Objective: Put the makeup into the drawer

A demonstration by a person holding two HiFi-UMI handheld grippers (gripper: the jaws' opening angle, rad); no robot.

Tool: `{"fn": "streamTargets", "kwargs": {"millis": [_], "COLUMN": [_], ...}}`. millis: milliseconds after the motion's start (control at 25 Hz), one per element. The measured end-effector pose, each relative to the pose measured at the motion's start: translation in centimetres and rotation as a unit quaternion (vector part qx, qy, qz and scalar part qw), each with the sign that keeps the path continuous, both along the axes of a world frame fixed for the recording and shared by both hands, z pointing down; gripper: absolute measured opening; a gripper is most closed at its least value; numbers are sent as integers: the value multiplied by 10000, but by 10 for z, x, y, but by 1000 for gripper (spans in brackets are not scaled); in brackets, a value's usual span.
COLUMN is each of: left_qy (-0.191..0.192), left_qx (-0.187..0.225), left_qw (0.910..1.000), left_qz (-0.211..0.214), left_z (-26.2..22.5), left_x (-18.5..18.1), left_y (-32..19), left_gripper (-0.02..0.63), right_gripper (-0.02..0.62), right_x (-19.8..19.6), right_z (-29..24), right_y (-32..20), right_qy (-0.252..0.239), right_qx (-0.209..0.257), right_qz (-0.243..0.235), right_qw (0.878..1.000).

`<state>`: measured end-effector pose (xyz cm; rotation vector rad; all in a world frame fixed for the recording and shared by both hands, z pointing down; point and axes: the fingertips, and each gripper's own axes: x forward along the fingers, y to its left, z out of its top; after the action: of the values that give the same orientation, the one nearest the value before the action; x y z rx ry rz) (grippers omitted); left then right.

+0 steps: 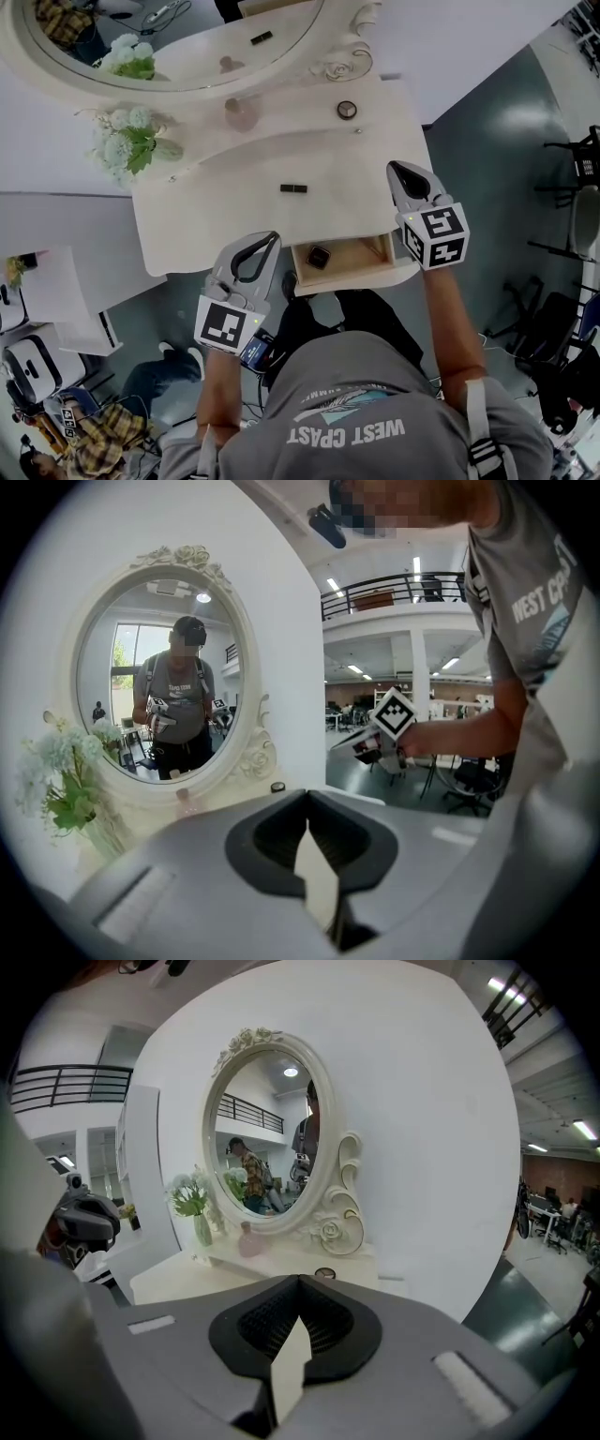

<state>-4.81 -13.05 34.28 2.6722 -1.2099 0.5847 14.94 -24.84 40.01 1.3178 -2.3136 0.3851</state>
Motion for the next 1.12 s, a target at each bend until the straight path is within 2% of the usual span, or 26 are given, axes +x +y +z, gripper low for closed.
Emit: {"fn": "streamTargets", "kwargs": {"millis": [1120], "left_qy": [-18], "left_qx": [-364], "left_qw": [9993], "left_qz": [53], "left_z": [50], "left_x": [18], "left_y": [7], "left_gripper": [2], "right_gripper": [3], "right_x": [4], "right_z": [66], "right_y": [-42], "right_qy": [219], "right_qx": [-272], "right_qz": [-126], "right_qw": [9993]}}
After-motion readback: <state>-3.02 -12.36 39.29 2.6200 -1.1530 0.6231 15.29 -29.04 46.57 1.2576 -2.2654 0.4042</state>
